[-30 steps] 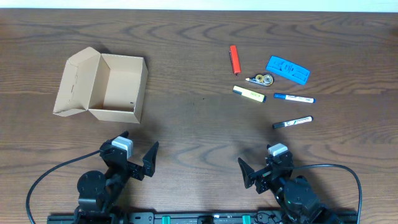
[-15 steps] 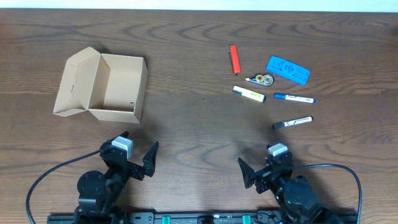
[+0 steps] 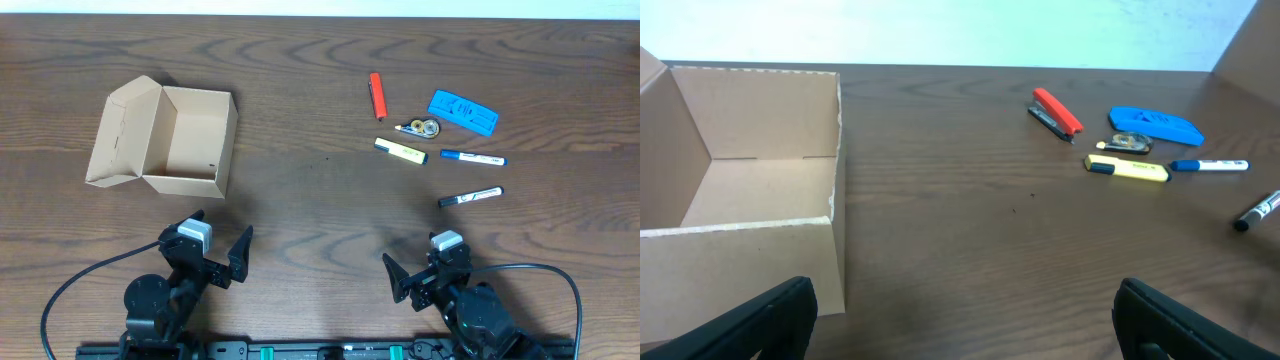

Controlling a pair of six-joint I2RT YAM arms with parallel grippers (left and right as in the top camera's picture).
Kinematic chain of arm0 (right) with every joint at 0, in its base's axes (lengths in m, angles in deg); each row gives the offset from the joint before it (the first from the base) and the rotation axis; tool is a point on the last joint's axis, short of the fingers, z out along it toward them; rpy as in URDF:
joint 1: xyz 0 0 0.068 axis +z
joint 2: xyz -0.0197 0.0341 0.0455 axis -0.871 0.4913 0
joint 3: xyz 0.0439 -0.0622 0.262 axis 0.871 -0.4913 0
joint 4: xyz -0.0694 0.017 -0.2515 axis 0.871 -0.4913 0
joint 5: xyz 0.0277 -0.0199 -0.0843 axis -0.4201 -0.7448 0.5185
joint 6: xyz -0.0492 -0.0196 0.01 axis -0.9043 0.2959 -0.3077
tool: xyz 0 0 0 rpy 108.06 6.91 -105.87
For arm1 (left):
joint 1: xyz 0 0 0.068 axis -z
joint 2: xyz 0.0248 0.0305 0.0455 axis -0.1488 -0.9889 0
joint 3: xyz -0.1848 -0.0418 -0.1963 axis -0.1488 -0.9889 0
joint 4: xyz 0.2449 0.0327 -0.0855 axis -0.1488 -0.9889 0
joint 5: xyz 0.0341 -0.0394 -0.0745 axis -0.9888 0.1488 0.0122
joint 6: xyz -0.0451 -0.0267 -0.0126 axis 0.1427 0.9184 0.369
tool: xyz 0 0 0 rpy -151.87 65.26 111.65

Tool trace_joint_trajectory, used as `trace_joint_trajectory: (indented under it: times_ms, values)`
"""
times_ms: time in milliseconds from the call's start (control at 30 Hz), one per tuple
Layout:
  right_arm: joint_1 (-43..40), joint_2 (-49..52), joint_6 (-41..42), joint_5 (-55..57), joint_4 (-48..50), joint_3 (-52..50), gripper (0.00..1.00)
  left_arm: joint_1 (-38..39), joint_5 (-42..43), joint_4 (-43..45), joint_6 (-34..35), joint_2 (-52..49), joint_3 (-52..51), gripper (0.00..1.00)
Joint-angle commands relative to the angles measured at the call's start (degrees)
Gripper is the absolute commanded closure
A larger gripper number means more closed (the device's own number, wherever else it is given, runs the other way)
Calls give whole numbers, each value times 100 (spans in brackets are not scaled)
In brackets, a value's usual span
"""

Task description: Pack container

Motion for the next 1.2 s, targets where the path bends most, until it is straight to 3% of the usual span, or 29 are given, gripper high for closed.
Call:
trace_joint_trajectory:
  times_ms: [0, 167, 333, 600, 867, 1167]
  values:
    - [55, -50, -2, 79, 11, -20, 1, 2, 81, -57, 201, 44, -122, 5]
    - [55, -50, 0, 79, 11, -20, 1, 2, 299, -90, 275, -205, 72, 5]
    - [55, -50, 0, 79, 11, -20, 1, 2, -269, -109, 107, -1266, 1058, 5]
    - [55, -50, -2, 79, 11, -20, 1, 2, -1069, -846, -1049, -4282, 3432, 5]
    - [55, -50, -2, 79, 11, -20, 1, 4, -922, -1333, -1233, -7184, 5475, 5]
    - [52, -50, -2, 79, 11, -20, 1, 24, -879, -568, -1235, -8782, 5630, 5]
